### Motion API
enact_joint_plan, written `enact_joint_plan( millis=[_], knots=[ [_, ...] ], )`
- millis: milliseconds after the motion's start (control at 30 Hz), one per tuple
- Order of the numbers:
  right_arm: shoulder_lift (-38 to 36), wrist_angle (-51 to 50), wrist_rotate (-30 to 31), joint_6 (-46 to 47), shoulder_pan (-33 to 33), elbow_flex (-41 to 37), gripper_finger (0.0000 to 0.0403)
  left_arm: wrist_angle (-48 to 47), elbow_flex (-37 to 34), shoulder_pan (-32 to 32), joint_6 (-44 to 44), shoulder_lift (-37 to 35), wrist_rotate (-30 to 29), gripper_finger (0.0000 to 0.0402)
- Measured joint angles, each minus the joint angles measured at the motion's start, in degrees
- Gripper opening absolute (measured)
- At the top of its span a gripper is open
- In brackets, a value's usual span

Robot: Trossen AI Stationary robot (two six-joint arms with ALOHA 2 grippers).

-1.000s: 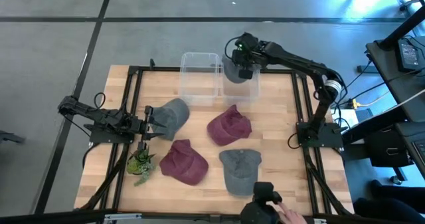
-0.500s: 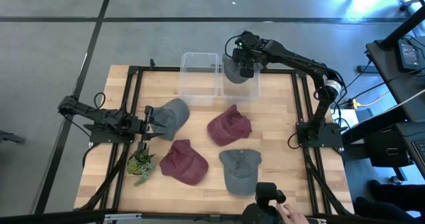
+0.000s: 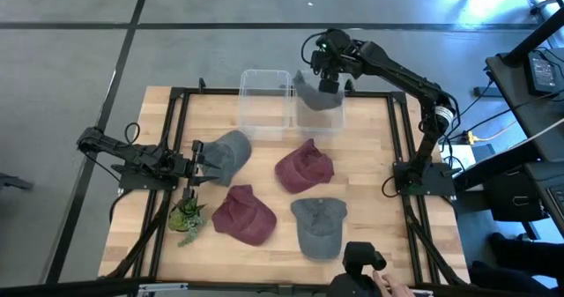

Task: Pick & Place hat
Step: Put the top right black cap into the right transparent bin

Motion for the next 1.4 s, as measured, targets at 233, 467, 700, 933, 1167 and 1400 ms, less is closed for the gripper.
enact_joint_plan(
  millis=[233,467,700,933,1167,1400],
  knots=[
    [-0.90,0.02,1.28,0.33,0.59,0.00,0.0179,-0.01,0.01,0.00,0.02,0.00,-0.01,0.0127],
    [-4.83,-0.54,0.91,2.69,3.18,0.02,0.0179,-0.02,0.02,0.00,0.02,0.00,0.00,0.0127],
    [-9.16,-8.85,-4.62,11.63,6.93,0.04,0.0179,-0.02,0.00,0.00,0.03,-0.01,0.00,0.0127],
    [-12.81,-15.05,-19.76,20.40,9.96,-1.80,0.0179,-0.01,0.01,0.00,0.04,0.00,0.00,0.0127],
    [-20.07,-5.35,-19.84,28.81,18.35,-17.24,0.0179,0.01,0.00,0.00,0.04,-0.02,0.00,0.0127],
    [-35.18,15.65,-15.54,38.17,31.81,-42.32,0.0179,-0.01,0.02,0.00,-0.40,-0.02,0.00,0.0127]
  ],
)
